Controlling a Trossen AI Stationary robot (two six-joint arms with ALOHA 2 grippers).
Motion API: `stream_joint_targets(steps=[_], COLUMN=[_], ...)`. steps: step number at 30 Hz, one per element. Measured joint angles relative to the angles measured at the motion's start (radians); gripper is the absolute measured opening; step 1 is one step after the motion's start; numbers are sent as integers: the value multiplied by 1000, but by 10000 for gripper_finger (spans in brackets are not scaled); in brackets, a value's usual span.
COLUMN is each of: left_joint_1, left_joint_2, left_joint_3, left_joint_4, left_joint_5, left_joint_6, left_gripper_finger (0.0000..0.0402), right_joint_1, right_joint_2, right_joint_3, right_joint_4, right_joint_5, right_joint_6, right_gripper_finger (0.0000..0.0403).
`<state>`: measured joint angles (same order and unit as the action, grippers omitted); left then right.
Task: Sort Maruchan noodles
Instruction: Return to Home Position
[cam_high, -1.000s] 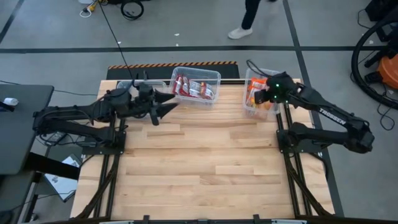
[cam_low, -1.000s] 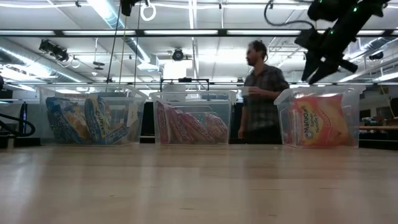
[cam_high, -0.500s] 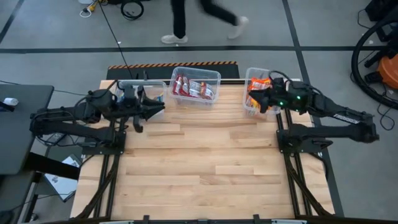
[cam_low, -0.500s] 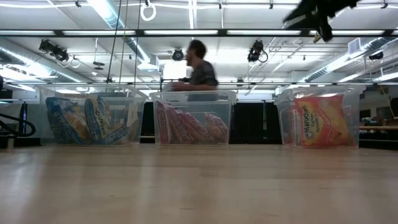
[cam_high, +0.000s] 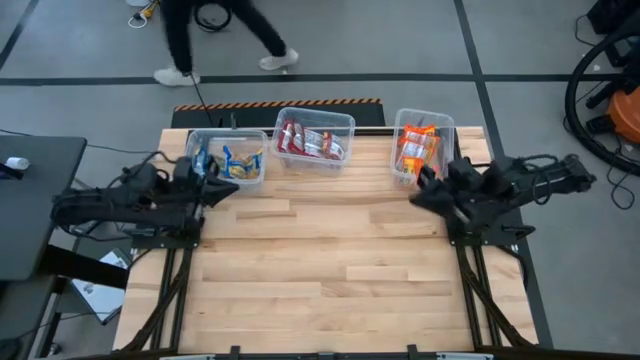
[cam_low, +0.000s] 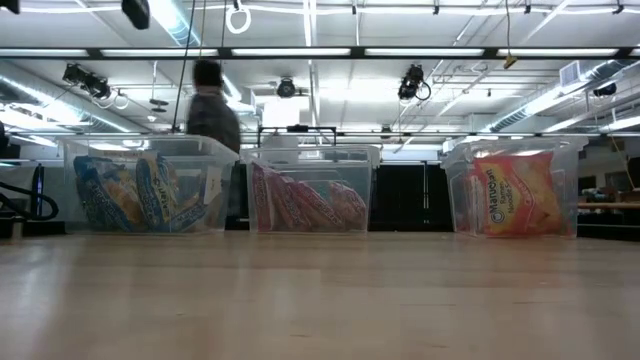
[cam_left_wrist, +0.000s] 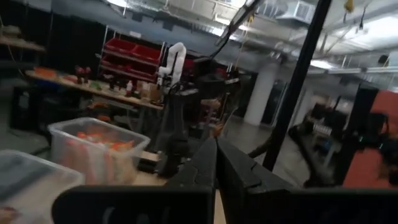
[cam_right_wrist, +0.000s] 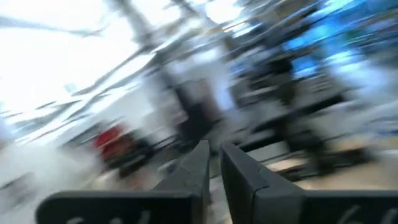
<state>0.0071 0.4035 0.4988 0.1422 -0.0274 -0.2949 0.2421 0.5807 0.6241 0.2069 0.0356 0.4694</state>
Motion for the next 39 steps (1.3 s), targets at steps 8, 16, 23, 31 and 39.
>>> stream_joint_targets(steps=[8,16,23,31,39], left_joint_1=[0,0,0,0,0], left_joint_2=[-132,-138,-168,-273,-293], left_joint_3=[0,0,1,1,0], left_joint_4=[-251,-261,-299,-495,-561], left_joint_5=[-1,14,-52,-72,-57], left_joint_6=[44,81,219,310,265], left_gripper_finger=[13,13,13,13,13], right_joint_1=[52,43,-150,-279,-281], right_joint_2=[-10,63,-69,-419,-576], right_joint_3=[-47,-113,-117,-116,-103], right_joint_4=[-39,-47,-200,-443,-458], right_joint_5=[-216,-188,-193,-126,-150], right_joint_6=[-127,-120,-308,-454,-589], right_gripper_finger=[63,63,64,64,64])
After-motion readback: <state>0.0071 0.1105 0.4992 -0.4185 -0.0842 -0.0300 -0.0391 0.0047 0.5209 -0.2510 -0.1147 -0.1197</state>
